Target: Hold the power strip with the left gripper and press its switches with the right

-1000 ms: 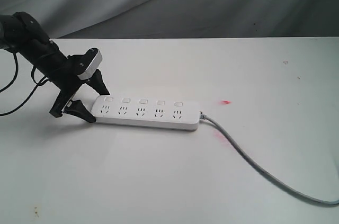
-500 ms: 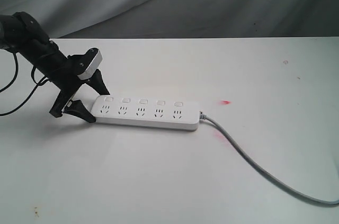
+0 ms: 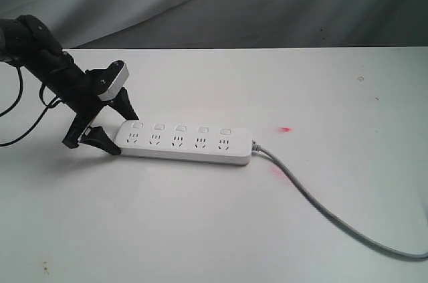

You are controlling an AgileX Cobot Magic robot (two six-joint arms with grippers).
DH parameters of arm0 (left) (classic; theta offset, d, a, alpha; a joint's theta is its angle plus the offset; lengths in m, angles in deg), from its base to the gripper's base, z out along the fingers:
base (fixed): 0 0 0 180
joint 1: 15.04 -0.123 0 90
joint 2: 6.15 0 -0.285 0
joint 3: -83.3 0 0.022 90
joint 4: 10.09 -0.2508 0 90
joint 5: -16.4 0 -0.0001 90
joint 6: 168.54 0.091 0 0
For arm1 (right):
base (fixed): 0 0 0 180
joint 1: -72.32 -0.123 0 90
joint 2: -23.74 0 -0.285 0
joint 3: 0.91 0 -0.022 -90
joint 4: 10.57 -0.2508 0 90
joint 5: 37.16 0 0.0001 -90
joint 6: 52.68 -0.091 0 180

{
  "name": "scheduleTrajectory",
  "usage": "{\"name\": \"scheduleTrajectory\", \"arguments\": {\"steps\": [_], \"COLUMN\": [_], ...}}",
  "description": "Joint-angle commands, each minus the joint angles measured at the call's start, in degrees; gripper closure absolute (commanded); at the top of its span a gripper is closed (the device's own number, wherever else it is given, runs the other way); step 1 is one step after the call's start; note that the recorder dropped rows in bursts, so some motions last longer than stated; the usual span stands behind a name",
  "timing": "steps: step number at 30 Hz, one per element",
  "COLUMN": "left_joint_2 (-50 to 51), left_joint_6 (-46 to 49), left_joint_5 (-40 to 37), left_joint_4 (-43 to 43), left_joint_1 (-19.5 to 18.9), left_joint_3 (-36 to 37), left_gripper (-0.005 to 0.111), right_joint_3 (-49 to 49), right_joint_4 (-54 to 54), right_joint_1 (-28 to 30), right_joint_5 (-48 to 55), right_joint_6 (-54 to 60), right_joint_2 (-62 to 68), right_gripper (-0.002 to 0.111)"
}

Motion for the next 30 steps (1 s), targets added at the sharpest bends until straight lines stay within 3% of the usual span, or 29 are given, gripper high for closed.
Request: {"name": "scheduleTrajectory", "arguments": {"steps": [1,6,11,15,21,30], "left_joint_2": [-0.12,-0.12,-0.12,-0.12,-0.12,-0.12], "left_joint_6": [0.26,0.26,0.26,0.26,0.26,0.26], "left_joint_5": [-0.32,-0.32,-0.32,-0.32,-0.32,-0.32], "left_joint_4": [0.13,0.13,0.13,0.13,0.13,0.13], "left_joint_1": [0.09,0.09,0.09,0.09,0.09,0.09], "left_joint_3": [-0.21,-0.21,-0.21,-0.21,-0.21,-0.21], "left_gripper": [0.098,0.098,0.098,0.098,0.098,0.098], "right_joint_3": [9.55,30.08,44.91,55.18,66.03,73.7], "right_joint_4": [6.67,10.81,10.81,10.56,10.56,10.56], "right_joint_1": [0.52,3.06,10.35,12.8,13.07,13.07], "right_joint_5": [-4.72,-17.34,-19.38,-21.73,-23.75,-23.65], "right_joint_6": [-2.81,-2.81,-2.81,-2.81,-2.81,-2.28], "right_joint_2": [-2.72,-11.17,-17.89,-24.05,-34.94,-44.84], "right_gripper": [0.108,0.108,0.108,0.108,0.108,0.108]}}
